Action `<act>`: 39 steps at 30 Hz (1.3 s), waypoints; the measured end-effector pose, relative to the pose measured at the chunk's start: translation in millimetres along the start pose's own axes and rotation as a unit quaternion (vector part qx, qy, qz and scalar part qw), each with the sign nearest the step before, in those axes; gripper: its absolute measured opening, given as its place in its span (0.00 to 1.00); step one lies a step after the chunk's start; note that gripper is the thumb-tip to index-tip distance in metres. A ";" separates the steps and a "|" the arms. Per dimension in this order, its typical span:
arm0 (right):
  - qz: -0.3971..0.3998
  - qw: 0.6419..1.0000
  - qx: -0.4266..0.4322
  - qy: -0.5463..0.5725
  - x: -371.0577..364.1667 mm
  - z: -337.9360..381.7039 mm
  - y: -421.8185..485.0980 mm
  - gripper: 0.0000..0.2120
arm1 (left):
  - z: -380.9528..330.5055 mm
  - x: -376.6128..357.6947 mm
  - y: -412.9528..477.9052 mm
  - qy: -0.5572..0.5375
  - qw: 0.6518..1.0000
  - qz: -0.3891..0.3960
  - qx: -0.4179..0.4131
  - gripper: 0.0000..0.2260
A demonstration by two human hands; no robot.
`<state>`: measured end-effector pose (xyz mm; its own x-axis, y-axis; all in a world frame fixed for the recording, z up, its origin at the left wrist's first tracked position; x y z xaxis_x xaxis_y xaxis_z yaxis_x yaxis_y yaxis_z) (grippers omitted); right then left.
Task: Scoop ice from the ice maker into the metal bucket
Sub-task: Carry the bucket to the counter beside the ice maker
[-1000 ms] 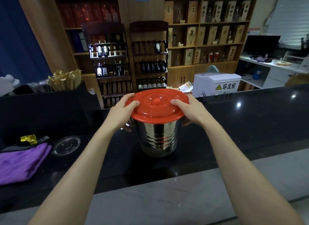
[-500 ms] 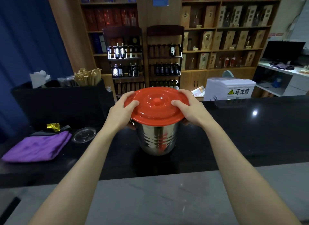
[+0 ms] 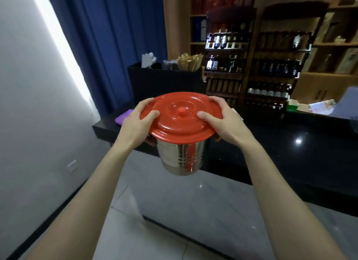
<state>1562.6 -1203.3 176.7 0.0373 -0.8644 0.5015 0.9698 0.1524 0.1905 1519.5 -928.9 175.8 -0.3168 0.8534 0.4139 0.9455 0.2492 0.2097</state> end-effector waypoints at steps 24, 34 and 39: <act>0.178 0.974 0.115 0.081 -403.4 157.0 -132.4 0.39 | 237.9 362.9 -193.1 0.100 0.973 -0.199 0.053 0.26; 0.246 0.959 0.115 0.080 -513.1 148.6 -168.5 0.39 | 338.0 412.6 -250.7 0.130 0.961 -0.221 0.106 0.28; 0.261 0.955 0.117 0.076 -547.3 145.5 -145.4 0.40 | 367.9 424.2 -233.8 0.121 0.960 -0.223 0.115 0.27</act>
<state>1366.1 -682.7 -2.7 0.5522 -0.6990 0.4545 0.7304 0.6684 0.1406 1192.0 -456.7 -23.5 -0.6768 0.5142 0.5269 0.6944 0.6835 0.2250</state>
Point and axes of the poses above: each hand's wrist, its own y-axis towards the middle knuckle, its own x-axis out of the back of the hand, z = x × y, the point moved 1 cm from there along y, towards the middle knuckle, and after that the axes turned 2 degrees about -z, right-handed, at the moved point
